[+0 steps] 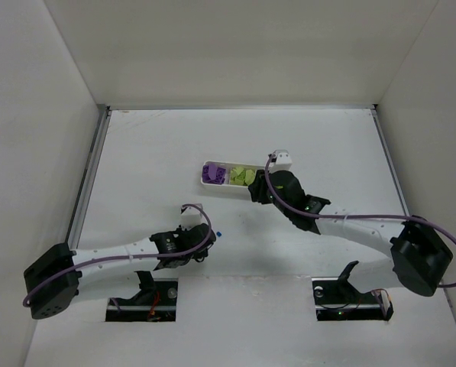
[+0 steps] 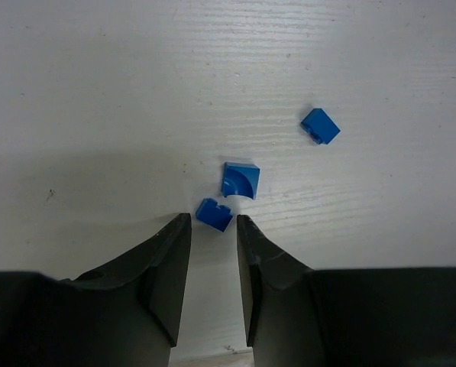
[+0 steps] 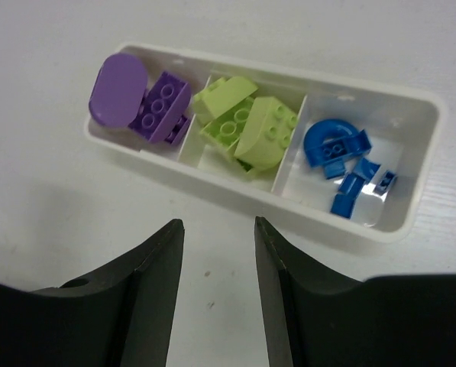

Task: Sort the legos into containers by color

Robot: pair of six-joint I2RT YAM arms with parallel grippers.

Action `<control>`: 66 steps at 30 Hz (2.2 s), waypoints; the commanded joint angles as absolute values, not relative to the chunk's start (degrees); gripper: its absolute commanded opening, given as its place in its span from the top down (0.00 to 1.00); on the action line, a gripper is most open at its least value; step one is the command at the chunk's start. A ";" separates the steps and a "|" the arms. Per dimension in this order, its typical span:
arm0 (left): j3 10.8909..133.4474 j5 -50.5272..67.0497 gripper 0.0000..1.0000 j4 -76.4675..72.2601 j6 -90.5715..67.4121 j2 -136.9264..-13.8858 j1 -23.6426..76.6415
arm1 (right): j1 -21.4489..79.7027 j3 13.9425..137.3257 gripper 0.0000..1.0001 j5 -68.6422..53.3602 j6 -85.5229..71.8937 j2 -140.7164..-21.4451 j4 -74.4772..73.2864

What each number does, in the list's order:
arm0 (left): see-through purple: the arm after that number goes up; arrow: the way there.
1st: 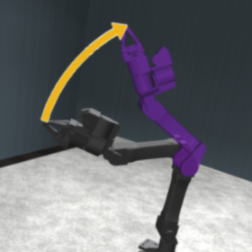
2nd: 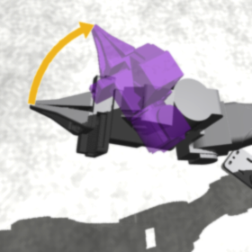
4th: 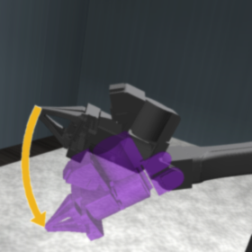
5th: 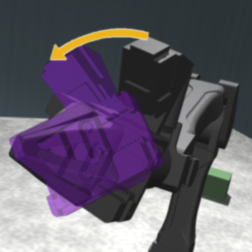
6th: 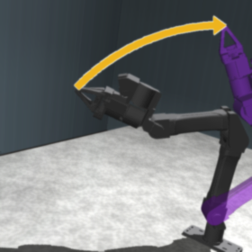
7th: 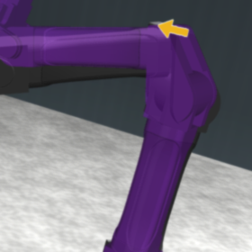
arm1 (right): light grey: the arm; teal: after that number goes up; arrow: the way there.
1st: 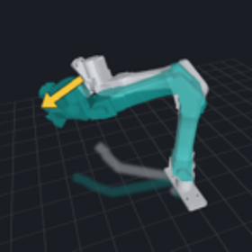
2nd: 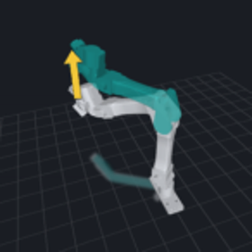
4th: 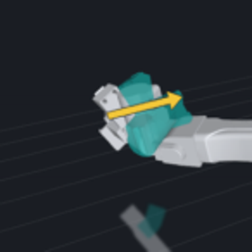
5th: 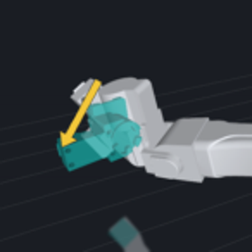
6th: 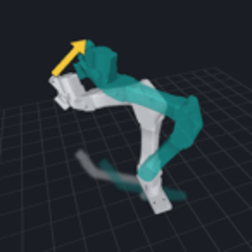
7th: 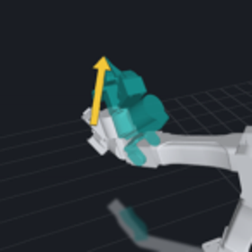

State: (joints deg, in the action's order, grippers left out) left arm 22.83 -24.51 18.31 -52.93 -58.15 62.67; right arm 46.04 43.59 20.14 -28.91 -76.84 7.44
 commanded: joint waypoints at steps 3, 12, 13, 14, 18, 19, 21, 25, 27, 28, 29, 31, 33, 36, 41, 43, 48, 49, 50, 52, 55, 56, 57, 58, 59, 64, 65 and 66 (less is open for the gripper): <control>21.97 -26.01 0.71 16.70 -53.70 -59.06 62.80 | 49.78 42.01 0.52 20.74 -30.67 -75.59 9.58; 23.20 -27.68 0.76 16.87 -52.47 -62.57 63.76 | 53.12 39.64 0.52 20.74 -33.22 -75.59 9.84; 23.29 -27.95 0.78 16.96 -52.56 -62.84 63.94 | 53.56 39.29 0.52 20.74 -33.48 -75.59 9.84; 23.47 -28.12 0.80 17.22 -52.65 -62.93 64.11 | 54.09 38.94 0.52 20.48 -33.92 -75.85 9.93; 23.73 -29.00 0.86 18.54 -53.00 -61.53 64.64 | 57.42 38.67 0.55 19.95 -34.37 -78.48 10.28; 23.90 -29.00 0.87 19.07 -53.09 -60.57 64.73 | 58.48 38.85 0.57 19.95 -34.10 -79.27 10.28; 24.43 -29.00 0.88 20.38 -53.17 -58.28 64.82 | 60.76 39.37 0.60 19.95 -33.75 -80.76 10.37; 25.13 -28.57 0.88 22.32 -53.26 -52.49 64.03 | 64.90 41.13 0.59 19.78 -32.61 -84.28 10.81; 25.31 -28.13 0.88 22.76 -53.17 -49.85 63.33 | 66.48 42.18 0.58 19.78 -32.52 -86.30 10.99; 25.31 -27.69 0.88 22.85 -53.09 -48.96 62.89 | 67.10 42.71 0.57 19.78 -32.43 -87.18 11.16; 25.31 -27.25 0.89 23.11 -53.00 -48.35 62.45 | 67.71 43.15 0.57 19.78 -32.34 -88.14 11.34; 25.31 -26.81 0.89 23.81 -53.09 -47.64 61.57 | 68.68 44.29 0.55 19.69 -32.26 -90.08 11.60; 25.49 -26.81 0.89 24.34 -53.09 -46.76 61.13 | 69.21 45.26 0.55 19.60 -31.99 -91.75 11.69; 25.93 -27.16 0.89 24.87 -53.00 -45.01 60.34 | 69.48 46.58 0.54 19.51 -31.73 -94.12 11.69; 26.10 -26.81 0.89 24.17 -52.65 -41.84 57.09 | 69.39 49.04 0.55 19.51 -31.29 -97.73 11.43; 26.37 -26.63 0.89 24.08 -52.30 -41.14 56.03 | 69.39 49.57 0.55 19.86 -30.85 -98.52 11.60; 27.24 -26.46 0.89 24.08 -51.33 -39.82 54.45 | 69.48 51.33 0.58 20.65 -30.32 -100.19 10.46; 27.42 -26.46 0.89 24.08 -51.15 -39.55 54.10 | 69.48 51.68 0.58 20.83 -30.32 -100.54 10.02; 27.68 -26.46 0.89 24.00 -50.98 -39.38 53.75 | 69.48 52.11 0.59 21.18 -30.32 -100.81 9.58; 28.04 -26.46 0.89 23.82 -50.63 -38.76 52.78 | 69.48 52.91 0.64 21.80 -30.32 -101.51 8.44; 28.56 -26.46 0.89 23.82 -50.01 -37.88 51.64 | 69.48 53.87 0.69 22.06 -30.41 -102.48 7.12; 28.83 -26.46 0.89 23.82 -49.75 -37.71 51.29 | 69.48 54.22 0.70 22.23 -30.50 -102.83 6.77; 29.00 -26.46 0.89 23.73 -49.40 -37.62 51.02 | 69.48 54.40 0.72 22.32 -30.59 -103.01 6.51; 29.18 -26.46 0.89 23.73 -49.13 -37.53 50.84 | 69.48 54.58 0.73 22.50 -30.67 -103.09 6.24; 29.27 -26.46 0.89 23.64 -48.96 -37.44 50.50 | 69.48 54.58 0.77 22.67 -30.93 -103.10 6.15; 29.62 -25.93 0.89 21.28 -48.60 -38.14 50.23 | 69.21 51.25 0.81 24.17 -32.34 -98.89 7.99; 29.79 -25.67 0.89 20.40 -48.43 -38.84 50.23 | 69.13 50.20 0.81 24.69 -32.34 -97.31 8.52; 30.23 -25.49 0.89 19.35 -48.08 -39.63 50.23 | 68.86 48.79 0.81 25.31 -32.43 -95.03 8.87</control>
State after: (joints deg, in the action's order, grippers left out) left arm 27.16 -25.85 22.59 -49.60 -38.52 50.50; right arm 69.08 50.98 22.33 -31.53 -100.95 6.90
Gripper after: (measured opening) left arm 0.116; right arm 0.201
